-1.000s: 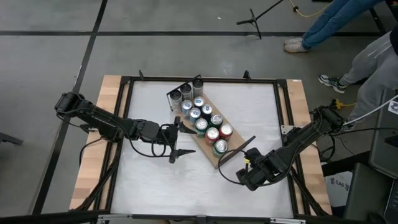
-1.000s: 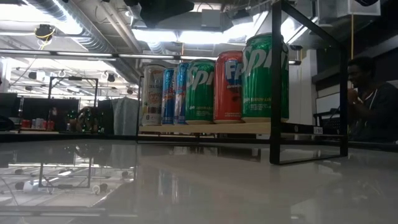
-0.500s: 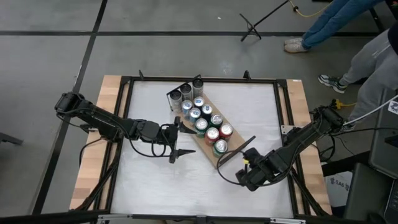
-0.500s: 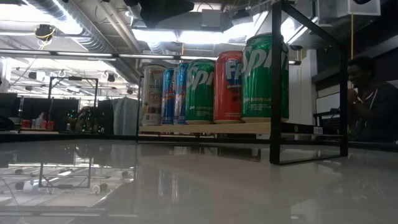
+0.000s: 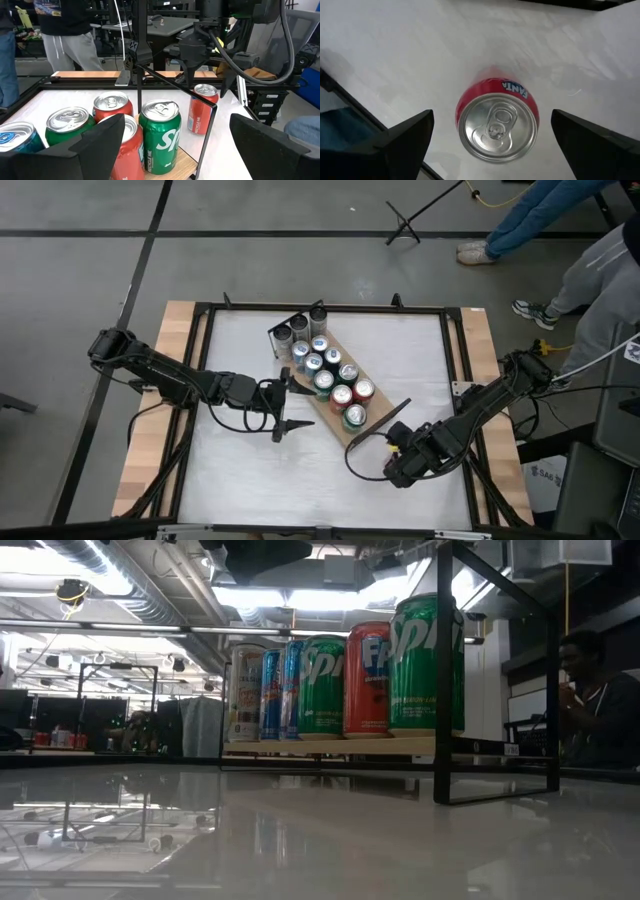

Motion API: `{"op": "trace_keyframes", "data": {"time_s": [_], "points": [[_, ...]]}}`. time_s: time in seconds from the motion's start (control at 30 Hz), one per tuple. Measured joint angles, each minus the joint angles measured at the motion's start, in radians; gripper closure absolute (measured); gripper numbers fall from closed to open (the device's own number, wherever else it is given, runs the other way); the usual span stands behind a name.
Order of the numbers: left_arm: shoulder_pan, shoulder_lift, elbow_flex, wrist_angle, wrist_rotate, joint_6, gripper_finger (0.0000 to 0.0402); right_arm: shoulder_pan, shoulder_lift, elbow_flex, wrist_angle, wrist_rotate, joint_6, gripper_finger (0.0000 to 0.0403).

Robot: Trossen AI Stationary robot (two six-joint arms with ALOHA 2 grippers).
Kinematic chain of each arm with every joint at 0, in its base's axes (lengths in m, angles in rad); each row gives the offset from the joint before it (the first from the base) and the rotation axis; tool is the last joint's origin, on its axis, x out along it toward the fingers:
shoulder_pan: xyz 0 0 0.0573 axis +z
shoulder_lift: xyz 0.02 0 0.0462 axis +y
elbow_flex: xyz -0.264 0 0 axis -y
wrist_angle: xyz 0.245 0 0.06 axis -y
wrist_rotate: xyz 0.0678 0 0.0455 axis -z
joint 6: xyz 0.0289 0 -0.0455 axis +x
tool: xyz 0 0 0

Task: Place canned beverage on shelf
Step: Put the red soda can on the shelf

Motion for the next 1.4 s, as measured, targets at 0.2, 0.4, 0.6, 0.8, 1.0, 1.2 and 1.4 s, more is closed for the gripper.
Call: {"op": "trace_keyframes", "data": {"time_s": [0.2, 0.4, 0.6, 0.8, 1.0, 1.2, 1.4], "points": [[0.0, 0.0, 0.0, 0.0, 0.0, -0.002, 0.0047, 0.0, 0.0, 0.0, 0.0, -0.02, -0.037, 0.001], [0.0, 0.0, 0.0, 0.0, 0.0, -0.003, 0.0047, 0.0, 0.013, 0.0, 0.0, -0.033, -0.089, 0.001], [0.0, 0.0, 0.0, 0.0, 0.0, -0.001, 0.0047, 0.0, 0.06, -0.001, 0.002, -0.051, -0.158, 0.001], [0.0, 0.0, 0.0, 0.0, 0.0, -0.001, 0.0047, 0.0, 0.082, -0.001, 0.0, -0.06, -0.162, 0.0012], [0.0, 0.0, 0.0, 0.0, 0.0, -0.001, 0.0047, 0.0, 0.083, -0.001, -0.003, -0.058, -0.162, 0.0055], [0.0, 0.0, 0.0, 0.0, 0.0, -0.001, 0.0047, 0.0, 0.083, 0.0, -0.003, -0.057, -0.161, 0.0125], [0.0, 0.0, 0.0, 0.001, 0.0, -0.001, 0.0047, -0.001, 0.083, 0.001, -0.004, -0.058, -0.161, 0.0135]]}}
